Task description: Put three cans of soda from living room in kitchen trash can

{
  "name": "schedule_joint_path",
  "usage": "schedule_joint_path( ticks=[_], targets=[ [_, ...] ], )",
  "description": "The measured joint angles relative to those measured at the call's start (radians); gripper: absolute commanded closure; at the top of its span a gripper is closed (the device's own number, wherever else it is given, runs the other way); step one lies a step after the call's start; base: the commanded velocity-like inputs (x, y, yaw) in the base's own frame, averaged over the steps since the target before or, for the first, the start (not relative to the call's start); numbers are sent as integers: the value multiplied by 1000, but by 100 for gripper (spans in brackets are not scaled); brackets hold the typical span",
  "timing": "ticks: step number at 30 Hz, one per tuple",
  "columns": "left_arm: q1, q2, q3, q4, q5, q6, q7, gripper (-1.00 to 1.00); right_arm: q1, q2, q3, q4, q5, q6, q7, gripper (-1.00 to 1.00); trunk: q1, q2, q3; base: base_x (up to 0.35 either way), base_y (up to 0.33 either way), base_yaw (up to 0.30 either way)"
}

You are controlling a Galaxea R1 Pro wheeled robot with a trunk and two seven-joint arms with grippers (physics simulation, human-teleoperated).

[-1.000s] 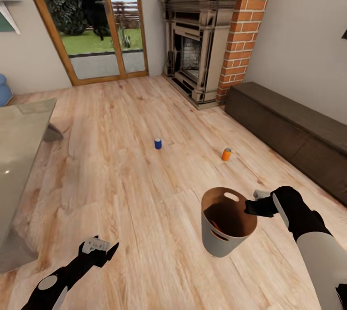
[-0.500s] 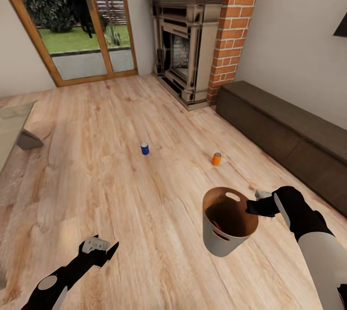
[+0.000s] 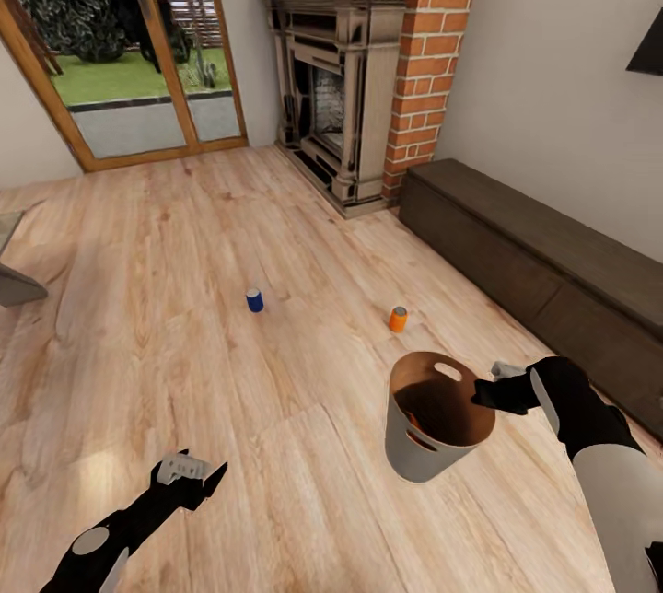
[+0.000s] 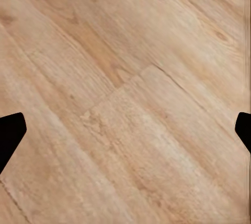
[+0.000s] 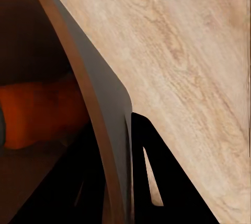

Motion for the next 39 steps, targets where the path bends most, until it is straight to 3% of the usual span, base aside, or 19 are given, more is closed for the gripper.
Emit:
schedule_joint_path(
  ticks=[12,21,33,36,39],
  targets=[
    [0,0,0,0,4,1,-3,-100,0,-2,-26,0,16,-3,-1,100,0,0,10,299,-134,-217],
    [0,0,0,1,5,1,-5,-100,0,-3,-25,0,14,-3,-1,100,0,0,20,324,67,-173],
    [0,0,0,2,1,2,-5,-100,0,2,-16,0,0,-2,11,100,0,0,21,325,71,-21],
    [0,0,0,3,-4,2,-3,-100,1,1,-13,1,18,-17,4,100,0,0,22,325,8,-1],
    [0,0,-1,3,-8,2,1,-100,28,-1,-5,2,46,-80,3,100,0,0,21,325,-5,0]
  ],
)
